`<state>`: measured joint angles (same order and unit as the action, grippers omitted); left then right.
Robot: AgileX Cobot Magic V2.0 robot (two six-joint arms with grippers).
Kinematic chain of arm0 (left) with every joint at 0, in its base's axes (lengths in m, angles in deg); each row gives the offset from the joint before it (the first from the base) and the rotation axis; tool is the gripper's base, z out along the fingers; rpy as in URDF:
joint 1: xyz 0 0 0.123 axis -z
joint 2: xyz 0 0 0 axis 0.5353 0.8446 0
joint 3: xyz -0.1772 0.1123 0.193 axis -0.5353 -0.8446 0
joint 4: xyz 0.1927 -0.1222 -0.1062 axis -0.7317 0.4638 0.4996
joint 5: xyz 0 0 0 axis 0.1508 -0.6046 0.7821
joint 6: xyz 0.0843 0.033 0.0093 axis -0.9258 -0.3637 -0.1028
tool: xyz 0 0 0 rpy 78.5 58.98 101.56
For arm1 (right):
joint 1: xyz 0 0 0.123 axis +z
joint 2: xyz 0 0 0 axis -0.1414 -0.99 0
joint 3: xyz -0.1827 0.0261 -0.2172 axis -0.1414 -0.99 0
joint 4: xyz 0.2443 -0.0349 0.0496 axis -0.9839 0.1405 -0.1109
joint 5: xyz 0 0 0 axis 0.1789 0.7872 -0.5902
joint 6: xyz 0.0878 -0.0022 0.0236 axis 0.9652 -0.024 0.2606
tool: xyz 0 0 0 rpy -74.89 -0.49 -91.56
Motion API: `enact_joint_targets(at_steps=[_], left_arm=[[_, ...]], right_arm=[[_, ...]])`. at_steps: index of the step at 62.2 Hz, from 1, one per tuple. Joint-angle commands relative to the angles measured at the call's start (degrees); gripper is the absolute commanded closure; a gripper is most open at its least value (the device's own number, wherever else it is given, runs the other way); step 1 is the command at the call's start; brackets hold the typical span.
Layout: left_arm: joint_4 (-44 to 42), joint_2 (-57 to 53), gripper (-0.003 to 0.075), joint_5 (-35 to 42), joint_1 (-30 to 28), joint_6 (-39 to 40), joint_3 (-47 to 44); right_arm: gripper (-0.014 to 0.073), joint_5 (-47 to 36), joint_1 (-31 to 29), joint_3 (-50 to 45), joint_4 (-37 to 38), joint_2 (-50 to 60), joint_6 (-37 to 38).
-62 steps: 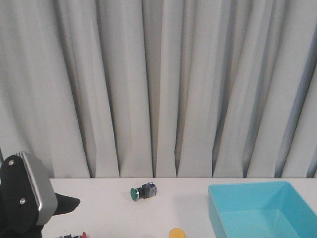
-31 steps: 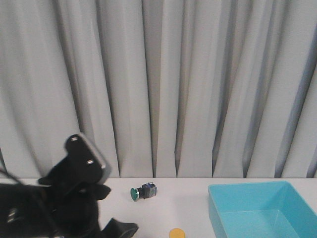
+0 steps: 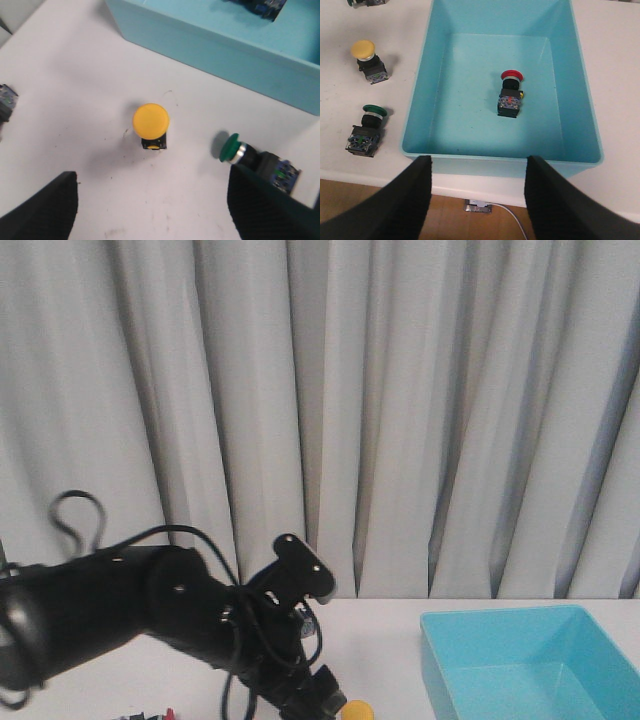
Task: Pick red and yellow buttons and place in box
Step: 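Reach the left gripper to the yellow button and grasp it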
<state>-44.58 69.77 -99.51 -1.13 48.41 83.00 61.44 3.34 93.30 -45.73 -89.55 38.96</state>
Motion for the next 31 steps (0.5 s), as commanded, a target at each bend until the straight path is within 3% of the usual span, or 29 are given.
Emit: enact_joint_targets(at_steps=[1,31], left_arm=[[0.30,2.41,0.0134,1.38,0.17,0.37,5.91],[-0.62,20.84,0.0134,-9.78,0.17,0.30,25.67]], right_arm=[[0.0193,-3.02,-0.14,1.47,-0.45,-0.16,-0.47],[0.0193,-3.02,-0.14,1.47,-0.45,-0.16,-0.47]])
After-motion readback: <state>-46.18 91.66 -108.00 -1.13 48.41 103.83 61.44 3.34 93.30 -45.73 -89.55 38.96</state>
